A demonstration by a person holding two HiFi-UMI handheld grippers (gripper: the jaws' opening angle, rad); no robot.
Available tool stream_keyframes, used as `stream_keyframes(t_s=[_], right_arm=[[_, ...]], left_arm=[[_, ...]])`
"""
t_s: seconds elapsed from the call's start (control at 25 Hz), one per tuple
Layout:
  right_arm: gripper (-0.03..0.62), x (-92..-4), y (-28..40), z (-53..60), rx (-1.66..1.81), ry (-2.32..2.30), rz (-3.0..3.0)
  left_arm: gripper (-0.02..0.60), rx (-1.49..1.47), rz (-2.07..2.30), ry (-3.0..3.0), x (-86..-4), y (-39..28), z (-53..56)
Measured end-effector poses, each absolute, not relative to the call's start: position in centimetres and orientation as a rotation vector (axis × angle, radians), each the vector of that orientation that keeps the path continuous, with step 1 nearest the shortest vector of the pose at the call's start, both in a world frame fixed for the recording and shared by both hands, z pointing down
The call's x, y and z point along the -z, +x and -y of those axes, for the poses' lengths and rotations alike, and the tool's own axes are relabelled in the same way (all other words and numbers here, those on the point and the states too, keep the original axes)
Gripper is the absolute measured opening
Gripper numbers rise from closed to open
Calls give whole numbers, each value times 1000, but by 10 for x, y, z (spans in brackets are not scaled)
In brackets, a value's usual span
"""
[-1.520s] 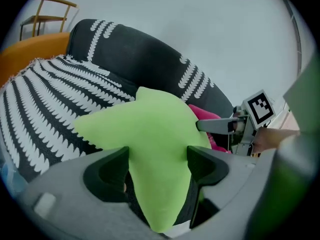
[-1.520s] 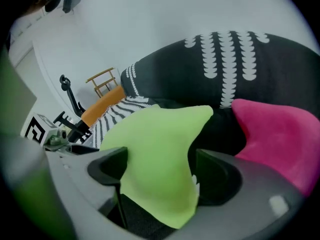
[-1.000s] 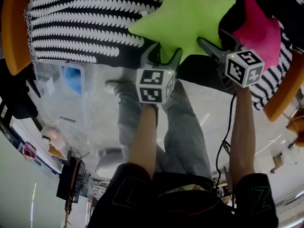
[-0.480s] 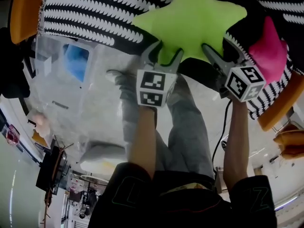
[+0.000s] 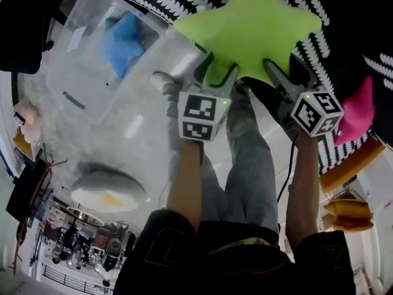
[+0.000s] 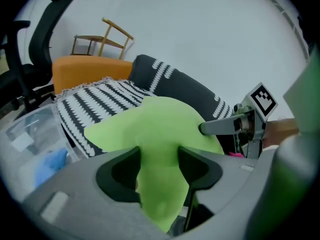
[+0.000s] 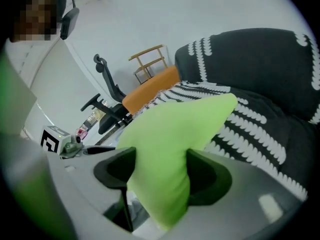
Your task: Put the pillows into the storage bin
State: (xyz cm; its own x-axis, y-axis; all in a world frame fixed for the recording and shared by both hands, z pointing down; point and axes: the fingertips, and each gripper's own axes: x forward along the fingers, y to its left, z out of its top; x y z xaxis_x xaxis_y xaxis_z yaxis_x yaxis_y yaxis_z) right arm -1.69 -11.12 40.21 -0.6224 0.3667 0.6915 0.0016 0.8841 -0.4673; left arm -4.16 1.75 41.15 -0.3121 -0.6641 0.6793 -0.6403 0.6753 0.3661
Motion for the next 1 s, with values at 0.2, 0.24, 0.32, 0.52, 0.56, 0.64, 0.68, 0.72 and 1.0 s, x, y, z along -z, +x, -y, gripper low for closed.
stream_keyframes(t_s=[0.2,0.24,0.32,0.52,0.56,0.64,0.68,0.72,1.0], right_arm=[[320,-395,-50,51,-486,-422,2162],[321,-395,-54,35,-479,-443,2156],[320,-395,-64,2,-460,-499,2138],[320,-405,-108,-82,-405,-655,2089],[321,-411,-113,-103,-391,-684,2078],[320,-425,-122,-147,-362,-747,2055],[321,-431,-127,-167,-349,-775,2042],[321,-437,-132,-186,-337,-799,2030],[321,-452,-154,-298,-338,-901,1946]], left_arm=[[244,98,2111,842,-402,-57,-80],[244,102,2120,818,-401,-58,-96],[244,116,2143,755,-400,-61,-129],[237,177,2202,587,-408,-87,-210],[234,192,2210,554,-414,-88,-231],[228,230,2231,476,-428,-89,-273],[224,249,2240,434,-435,-90,-293],[222,266,2249,393,-441,-91,-310],[209,332,2283,135,-445,-90,-417]])
